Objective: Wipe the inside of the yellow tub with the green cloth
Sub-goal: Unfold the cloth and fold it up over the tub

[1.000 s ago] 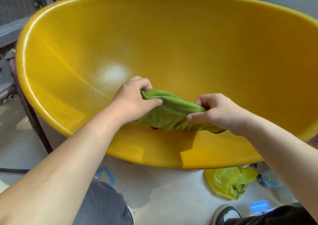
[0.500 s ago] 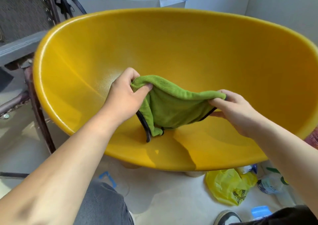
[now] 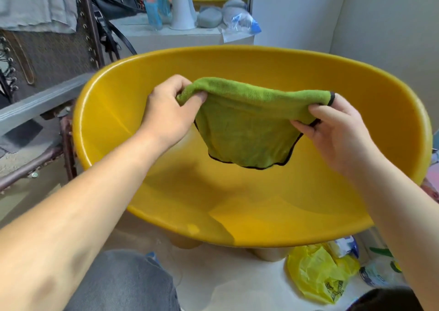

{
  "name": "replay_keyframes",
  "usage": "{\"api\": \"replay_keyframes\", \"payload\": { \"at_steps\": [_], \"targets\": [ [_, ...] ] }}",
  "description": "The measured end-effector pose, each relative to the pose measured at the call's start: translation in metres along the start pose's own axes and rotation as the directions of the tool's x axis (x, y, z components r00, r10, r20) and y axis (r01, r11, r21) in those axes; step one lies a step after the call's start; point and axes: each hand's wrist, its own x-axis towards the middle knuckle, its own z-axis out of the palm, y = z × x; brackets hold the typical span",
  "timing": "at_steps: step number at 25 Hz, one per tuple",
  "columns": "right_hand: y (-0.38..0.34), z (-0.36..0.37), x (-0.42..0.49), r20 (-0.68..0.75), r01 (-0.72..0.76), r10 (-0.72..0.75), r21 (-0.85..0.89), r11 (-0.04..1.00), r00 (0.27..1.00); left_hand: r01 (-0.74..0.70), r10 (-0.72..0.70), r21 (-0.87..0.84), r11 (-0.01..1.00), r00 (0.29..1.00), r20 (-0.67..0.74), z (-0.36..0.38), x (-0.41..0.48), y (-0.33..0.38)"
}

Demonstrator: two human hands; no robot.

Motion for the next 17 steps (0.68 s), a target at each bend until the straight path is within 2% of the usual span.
{"api": "replay_keyframes", "payload": {
  "at_steps": [2,3,4,5,6,8,11,12,13,15,17],
  "targets": [
    [0.007,-0.015,-0.012,0.106,-0.117,0.139,-0.191,0.975,0.985,0.018,-0.025,0.045,0.999,0.986,0.165,-0.005,-0.03,-0.011],
    [0.018,-0.022,-0.02,0.167,-0.185,0.258,-0.357,0.916,0.952,0.042,-0.074,0.101,0.994,0.939,0.335,-0.006,-0.047,-0.022],
    [0.031,-0.03,-0.03,0.223,-0.214,0.39,-0.552,0.806,0.894,0.034,-0.131,0.187,0.982,0.837,0.531,-0.007,-0.065,-0.033],
    [0.044,-0.036,-0.04,0.249,-0.206,0.513,-0.71,0.674,0.821,-0.023,-0.187,0.284,0.958,0.701,0.688,-0.007,-0.08,-0.044],
    [0.056,-0.04,-0.049,0.244,-0.2,0.608,-0.798,0.568,0.755,-0.109,-0.233,0.359,0.927,0.583,0.778,-0.006,-0.091,-0.052],
    [0.069,-0.04,-0.059,0.206,-0.254,0.693,-0.829,0.499,0.691,-0.195,-0.289,0.414,0.889,0.463,0.838,-0.004,-0.102,-0.059],
    [0.067,-0.033,-0.059,0.157,-0.311,0.733,-0.832,0.459,0.662,-0.08,-0.346,0.394,0.916,0.342,0.874,0.001,-0.094,-0.053],
    [0.069,-0.032,-0.056,0.122,-0.343,0.732,-0.824,0.451,0.67,-0.052,-0.356,0.395,0.917,0.336,0.872,0.005,-0.088,-0.052],
    [0.072,-0.032,-0.052,0.065,-0.383,0.708,-0.804,0.455,0.703,-0.036,-0.36,0.401,0.916,0.368,0.857,0.01,-0.08,-0.054],
    [0.084,-0.034,-0.037,-0.107,-0.476,0.6,-0.723,0.501,0.793,0.025,-0.386,0.436,0.9,0.51,0.768,0.023,-0.061,-0.065],
    [0.1,-0.037,-0.023,-0.255,-0.516,0.497,-0.69,0.508,0.829,0.041,-0.428,0.517,0.855,0.619,0.658,0.04,-0.048,-0.082]
  ]
}}
